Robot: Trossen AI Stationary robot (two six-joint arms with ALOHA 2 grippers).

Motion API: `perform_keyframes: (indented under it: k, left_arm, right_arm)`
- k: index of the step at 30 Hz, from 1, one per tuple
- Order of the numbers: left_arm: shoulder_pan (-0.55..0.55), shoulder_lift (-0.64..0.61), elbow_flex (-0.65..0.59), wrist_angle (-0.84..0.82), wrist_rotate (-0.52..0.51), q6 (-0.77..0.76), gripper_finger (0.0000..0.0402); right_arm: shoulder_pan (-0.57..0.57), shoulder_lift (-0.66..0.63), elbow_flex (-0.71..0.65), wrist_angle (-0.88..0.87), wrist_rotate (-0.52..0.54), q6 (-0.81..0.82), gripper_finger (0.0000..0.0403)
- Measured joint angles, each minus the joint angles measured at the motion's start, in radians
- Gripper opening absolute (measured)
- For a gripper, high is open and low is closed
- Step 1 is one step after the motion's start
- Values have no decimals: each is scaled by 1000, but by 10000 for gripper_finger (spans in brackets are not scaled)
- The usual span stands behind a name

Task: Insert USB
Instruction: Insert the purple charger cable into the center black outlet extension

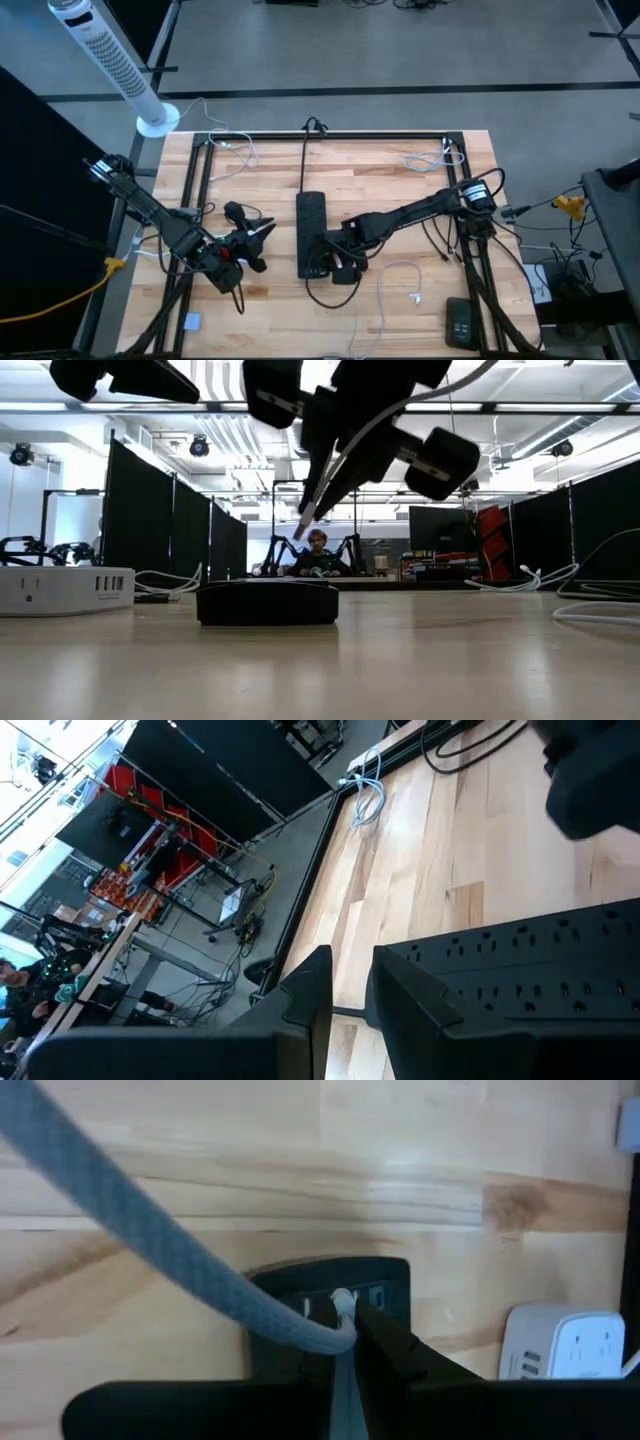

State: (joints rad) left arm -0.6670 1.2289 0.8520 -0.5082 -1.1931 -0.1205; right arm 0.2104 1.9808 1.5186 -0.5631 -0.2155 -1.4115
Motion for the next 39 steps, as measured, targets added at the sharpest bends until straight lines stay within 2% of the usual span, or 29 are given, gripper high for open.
perform_keyframes:
  k: [4,14,23,31,39]
  left_arm:
    - [0,0,0,2,22,-2,62]
    - [0,0,-2,2,38,-5,62]
    - [0,1,-4,-4,60,-5,62]
    - [1,2,-5,-6,63,-8,62]
    - [1,1,-5,-14,64,16,62]
  right_arm:
    - [3,51,40,-8,-13,-64,10]
    - [-29,102,159,-160,-31,-91,10]
    - [-40,203,278,-263,-49,-100,10]
    - [-55,206,360,-404,-35,-100,10]
    - [-73,204,354,-407,-48,-107,10]
